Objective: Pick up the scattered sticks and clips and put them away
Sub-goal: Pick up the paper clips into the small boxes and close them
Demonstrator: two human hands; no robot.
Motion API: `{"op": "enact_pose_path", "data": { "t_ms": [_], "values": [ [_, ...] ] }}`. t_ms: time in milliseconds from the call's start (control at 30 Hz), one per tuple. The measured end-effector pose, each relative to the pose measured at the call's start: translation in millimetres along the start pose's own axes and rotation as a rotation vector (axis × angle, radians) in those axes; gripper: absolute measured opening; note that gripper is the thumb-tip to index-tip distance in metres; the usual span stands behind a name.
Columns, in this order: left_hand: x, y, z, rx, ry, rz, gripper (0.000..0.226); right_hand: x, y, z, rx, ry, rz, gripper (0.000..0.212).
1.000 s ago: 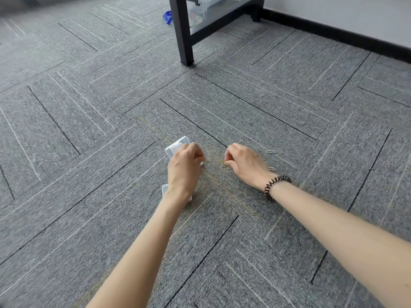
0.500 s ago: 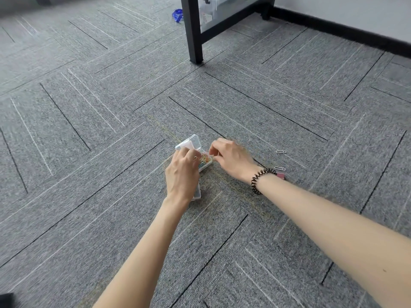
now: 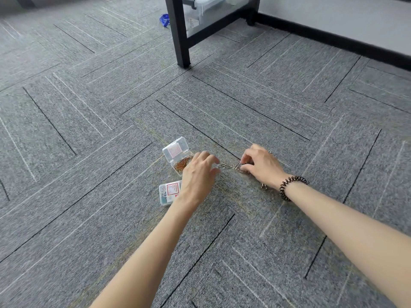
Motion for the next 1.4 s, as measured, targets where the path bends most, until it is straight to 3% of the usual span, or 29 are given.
{"op": "enact_pose_path", "data": {
  "t_ms": [167, 433, 567, 800, 1000, 1200, 1400],
  "values": [
    [-12.4, -18.8, -17.4, 0.080, 0.032, 0.077, 0.034, -1.3, 0.8, -1.1, 0.062, -0.029, -0.025, 0.023],
    [-5.0, -36.0, -27.6, 0.189, 0.074, 0.200, 0.016, -0.1, -3.5, -8.2, 0.137, -0.019, -0.029, 0.015],
    [-8.6, -41.5, -33.0, 0.269, 0.008, 0.172, 0.020, 4.1, -5.2, 0.5, 0.064, -0.087, 0.036, 0.012],
    [-2.1, -31.7, -27.4, 0.174, 0.075, 0.139, 0.010, 10.9, -19.0, -6.9, 0.168, -0.007, 0.039, 0.011],
    [-1.9, -30.8, -26.7, 0.227, 0.146, 0.129, 0.010, 14.0, -17.4, -9.5, 0.157, 0.110, 0.063, 0.011],
    [-10.7, -35.3, -27.1, 0.291, 0.457, 0.193, 0.018, -23.4, -2.5, 21.2, -0.021, -0.416, -0.084, 0.005],
    [-34.3, -36.9, -39.0, 0.400, 0.881, 0.281, 0.028, -54.5, 16.2, 20.7, 0.113, -1.169, -0.189, 0.017]
  ]
}}
Point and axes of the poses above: each hand's wrist, its own y-axis away from the middle knuckle, its own z-axis out of the back of the hand, x = y × z, the point moved 7 cm from there along -y, towards the middle knuckle, and after that the axes turned 11 degrees about x, right-handed, at the moved point
